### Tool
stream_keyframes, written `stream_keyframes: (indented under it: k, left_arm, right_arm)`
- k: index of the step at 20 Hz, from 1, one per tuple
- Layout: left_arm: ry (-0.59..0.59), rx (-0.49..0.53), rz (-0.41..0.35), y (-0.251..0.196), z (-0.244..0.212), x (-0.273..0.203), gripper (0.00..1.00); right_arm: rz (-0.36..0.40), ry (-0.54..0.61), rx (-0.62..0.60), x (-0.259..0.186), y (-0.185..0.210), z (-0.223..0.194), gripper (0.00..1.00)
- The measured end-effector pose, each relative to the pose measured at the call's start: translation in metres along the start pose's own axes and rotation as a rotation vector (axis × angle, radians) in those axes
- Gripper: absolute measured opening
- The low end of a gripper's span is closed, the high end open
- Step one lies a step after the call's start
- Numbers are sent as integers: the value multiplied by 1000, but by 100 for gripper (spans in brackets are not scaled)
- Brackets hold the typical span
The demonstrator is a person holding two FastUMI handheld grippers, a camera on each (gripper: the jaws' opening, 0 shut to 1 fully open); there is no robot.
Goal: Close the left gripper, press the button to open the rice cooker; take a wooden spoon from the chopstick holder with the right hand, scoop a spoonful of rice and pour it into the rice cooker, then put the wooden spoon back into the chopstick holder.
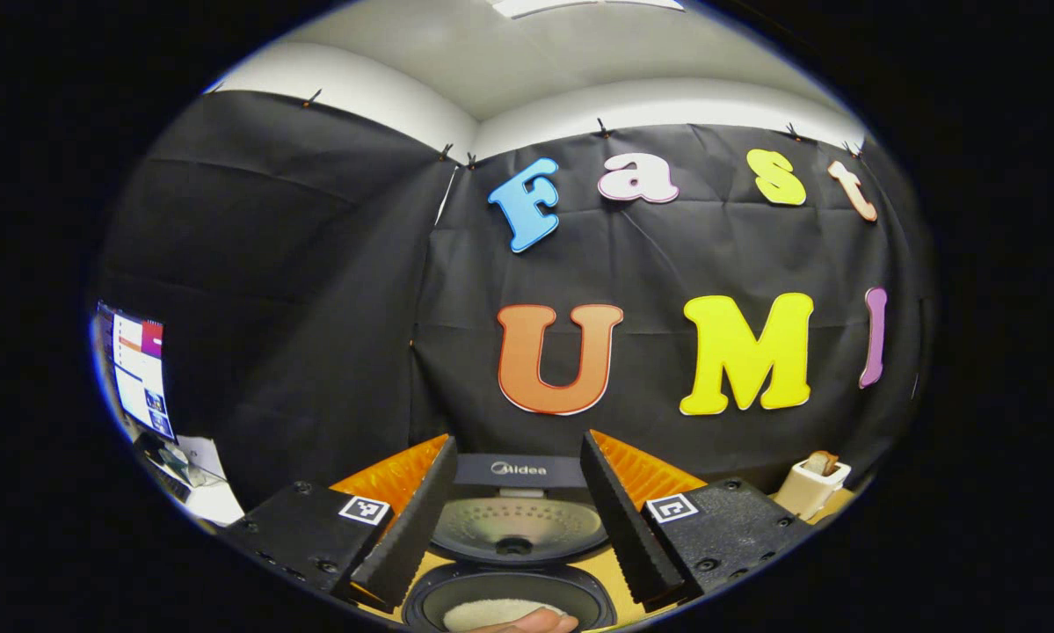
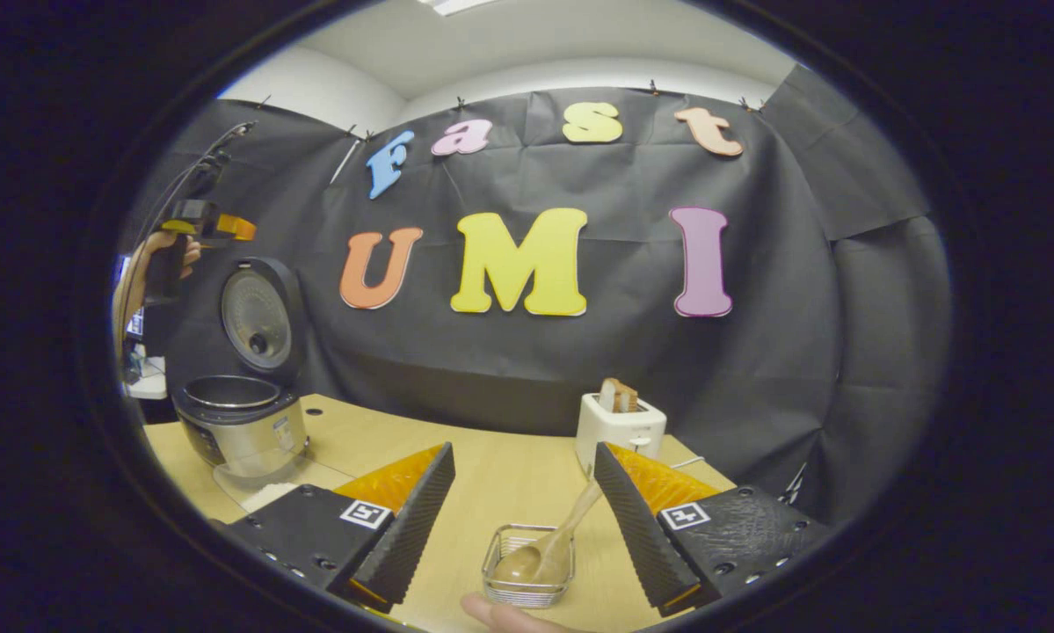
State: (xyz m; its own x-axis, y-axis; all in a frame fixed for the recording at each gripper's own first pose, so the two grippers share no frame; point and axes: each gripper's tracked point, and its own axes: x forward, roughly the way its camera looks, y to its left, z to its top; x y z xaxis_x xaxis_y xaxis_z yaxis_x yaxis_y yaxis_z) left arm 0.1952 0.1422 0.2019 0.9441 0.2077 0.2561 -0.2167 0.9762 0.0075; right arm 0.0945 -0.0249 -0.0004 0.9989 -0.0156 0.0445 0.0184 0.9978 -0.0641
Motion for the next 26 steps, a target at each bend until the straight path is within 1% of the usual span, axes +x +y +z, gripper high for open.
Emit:
stream_keyframes:
  k: [2,4,5,6,7,8,9,11,12,13,15,18,20,22,23,24,26]
  left_arm:
    - [-35,42,30,5,0,19,90]
    - [-70,63,49,7,-1,38,90]
    - [-86,71,44,6,-1,48,90]
    - [-100,74,52,8,-3,58,90]
    - [-105,88,61,11,-4,67,90]
    - [-101,98,64,13,-7,75,90]
    - [-91,107,66,14,-12,82,90]
    - [-124,82,40,8,-7,86,91]
    - [-129,91,23,4,-7,90,90]
    - [-154,86,15,4,-3,91,90]
    - [-160,62,-8,2,-4,96,89]
    - [-114,37,-34,-3,-11,93,86]
    - [-46,-1,-63,-9,-21,90,82]
    - [-16,4,-58,-6,-25,87,81]
    - [-6,12,-56,-5,-26,85,73]
    - [8,20,-51,-4,-28,82,81]
    - [27,30,-51,-5,-29,77,81]
  right_arm:
    - [17,10,-3,1,3,-4,95]
    - [86,44,28,-4,19,-12,95]
    - [134,60,45,-9,29,-14,97]
    - [171,67,58,-13,36,-14,97]
    - [191,64,65,-16,38,-12,95]
    - [199,56,65,-17,40,-9,96]
    - [200,48,61,-18,41,-8,96]
    - [184,41,61,-17,41,-7,96]
    - [180,41,71,-17,42,-6,96]
    - [189,39,87,-18,47,-5,96]
    - [218,39,108,-23,56,-4,95]
    - [205,27,100,-28,55,0,95]
    - [204,15,100,-34,57,4,95]
    - [208,1,96,-41,60,7,95]
    - [205,0,91,-42,60,7,95]
    - [209,-5,88,-46,62,8,95]
    - [220,-14,91,-53,66,9,95]
